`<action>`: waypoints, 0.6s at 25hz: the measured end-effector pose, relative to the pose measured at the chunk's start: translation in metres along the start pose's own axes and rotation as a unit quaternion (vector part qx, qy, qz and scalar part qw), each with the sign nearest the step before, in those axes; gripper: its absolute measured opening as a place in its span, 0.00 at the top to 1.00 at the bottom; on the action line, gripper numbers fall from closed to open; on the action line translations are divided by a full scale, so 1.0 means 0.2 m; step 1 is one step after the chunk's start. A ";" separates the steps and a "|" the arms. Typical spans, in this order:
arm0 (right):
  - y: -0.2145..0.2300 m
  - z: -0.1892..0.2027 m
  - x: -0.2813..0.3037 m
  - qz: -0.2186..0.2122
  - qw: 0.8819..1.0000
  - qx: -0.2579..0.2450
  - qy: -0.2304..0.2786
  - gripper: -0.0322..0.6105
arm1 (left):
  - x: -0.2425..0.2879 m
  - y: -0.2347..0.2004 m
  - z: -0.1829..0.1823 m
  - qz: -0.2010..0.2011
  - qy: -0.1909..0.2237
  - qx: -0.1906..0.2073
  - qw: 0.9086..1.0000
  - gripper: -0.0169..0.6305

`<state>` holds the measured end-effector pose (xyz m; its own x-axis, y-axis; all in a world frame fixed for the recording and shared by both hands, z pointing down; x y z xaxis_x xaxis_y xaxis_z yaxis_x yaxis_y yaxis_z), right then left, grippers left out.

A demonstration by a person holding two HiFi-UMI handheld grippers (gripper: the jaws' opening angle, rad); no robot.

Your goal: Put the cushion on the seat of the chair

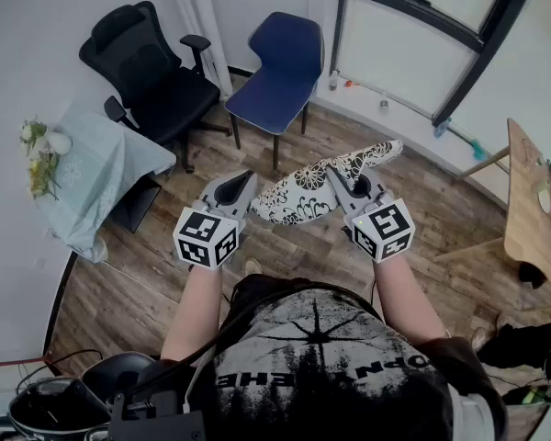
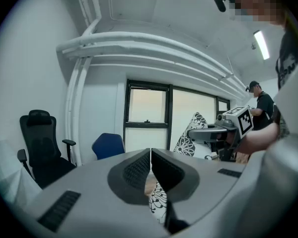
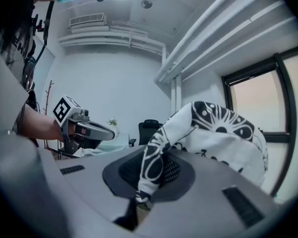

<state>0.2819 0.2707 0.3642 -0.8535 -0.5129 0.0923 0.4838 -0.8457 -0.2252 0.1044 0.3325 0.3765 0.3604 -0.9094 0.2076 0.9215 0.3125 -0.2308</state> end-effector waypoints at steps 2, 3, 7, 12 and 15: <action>-0.02 0.01 0.00 -0.003 1.000 0.000 -0.003 0.91 | -0.01 0.00 0.01 -0.001 -0.009 0.005 1.000 0.94; -0.03 0.01 0.00 -0.004 1.000 0.001 -0.005 0.91 | -0.01 0.00 0.01 0.000 -0.011 0.006 1.000 0.94; -0.04 0.04 -0.01 -0.007 1.000 -0.001 -0.008 0.91 | 0.01 0.04 0.02 0.004 -0.011 0.008 1.000 0.94; -0.05 0.04 0.00 -0.015 1.000 0.003 -0.006 0.91 | 0.01 0.01 0.03 -0.002 -0.013 0.002 1.000 0.95; -0.05 0.06 -0.02 -0.019 1.000 0.015 -0.005 0.91 | 0.03 0.03 0.07 -0.002 -0.018 -0.004 1.000 0.95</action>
<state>0.2825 0.2784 0.3770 -0.8695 -0.4815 0.1099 0.4565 -0.8686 -0.1928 0.1145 0.3339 0.3896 0.3621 -0.9000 0.2428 0.9216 0.3066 -0.2381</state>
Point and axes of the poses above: the fingertips, and each gripper's own axes: x forward along the fingers, y to its right, z out of its underside, the point moved 3 cm from there along -x, backward along the fingers, and after that the axes turned 10 degrees about -x, right-handed, at the moved point
